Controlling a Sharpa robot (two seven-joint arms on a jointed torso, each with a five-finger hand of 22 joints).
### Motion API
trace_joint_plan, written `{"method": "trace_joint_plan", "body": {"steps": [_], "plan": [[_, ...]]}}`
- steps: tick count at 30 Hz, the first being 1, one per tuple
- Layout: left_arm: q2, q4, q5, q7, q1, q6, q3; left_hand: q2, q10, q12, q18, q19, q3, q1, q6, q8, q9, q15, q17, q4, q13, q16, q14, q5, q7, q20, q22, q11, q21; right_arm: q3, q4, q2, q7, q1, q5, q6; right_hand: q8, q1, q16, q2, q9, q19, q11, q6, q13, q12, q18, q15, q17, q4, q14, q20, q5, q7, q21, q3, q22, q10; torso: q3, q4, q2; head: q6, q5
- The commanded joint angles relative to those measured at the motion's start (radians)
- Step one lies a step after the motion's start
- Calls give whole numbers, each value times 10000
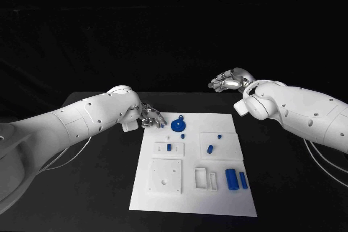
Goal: Assemble the parts on the task board
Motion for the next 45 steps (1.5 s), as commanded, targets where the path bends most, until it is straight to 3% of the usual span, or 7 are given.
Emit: {"method": "trace_joint_plan", "body": {"steps": [1, 26, 32, 36, 45], "plan": [[46, 22, 16, 44, -70, 356, -35, 77, 19, 6, -28, -84, -17, 75, 95, 50, -24, 23, -4, -65, 3, 25, -21, -42, -17, -1078, 93, 14, -59, 4, -3, 12, 34, 2, -24, 99, 33, 54, -14, 0, -17, -81, 48, -73, -16, -41, -141, -8, -13, -10, -57, 4, 44, 306, -47, -59, 14, -3, 0, 6, 1, 0, 3], [123, -193, 234, 32, -74, 123, -35, 474, 40, -8, -38, -63, -142, -312, 120, -30, -160, 17, -30, 179, -30, 40, -13, -38, -19, -1080, 84, 11, -109, 4, -31, 47, 37, 1, -24, 111, 38, 56, -5, 0, -21, -88, 50, -78, -21, -39, -145, -4, -25, -6, -68, 6, 42, 307, -59, -65, 31, -6, 0, 0, 11, 14, 2], [189, -291, 241, 21, -95, 166, -36, 712, 51, -2, -29, -62, -90, -270, 147, -31, -182, 9, -34, 147, -34, 50, -7, -35, -27, -1091, 96, 2, -110, 4, -28, 52, 36, 1, -24, 117, 39, 56, -3, -1, -22, -89, 50, -79, -22, -39, -145, -3, -28, -5, -70, 6, 42, 307, -62, -66, 34, -7, -2, -6, 13, 23, 1], [173, -303, 241, 17, -100, 177, -36, 1122, 54, 2, -17, -66, 108, 121, 194, -17, -203, -2, -41, -230, -40, 59, -7, -20, -40, -1107, 125, -8, -94, 4, -42, 48, 34, 1, -24, 103, 40, 61, -2, 1, -23, -90, 50, -80, -22, -38, -145, -3, -29, -6, -72, 5, 44, 307, -63, -64, 37, -7, -6, -9, 16, 9, -2], [94, -297, 241, 46, -114, -3, -36, 1610, 86, 5, -63, -31, 408, 837, 422, 100, -214, -18, -69, -1006, -70, 70, 20, 71, -71, -1091, 148, -34, -75, 4, -58, 63, 35, 1, -24, 119, 42, 66, 0, -5, -24, -94, 51, -82, -25, -39, -146, -1, -35, -8, -79, 5, 52, 307, -69, -63, 44, -11, -3, 5, 9, -3, 1]]}}
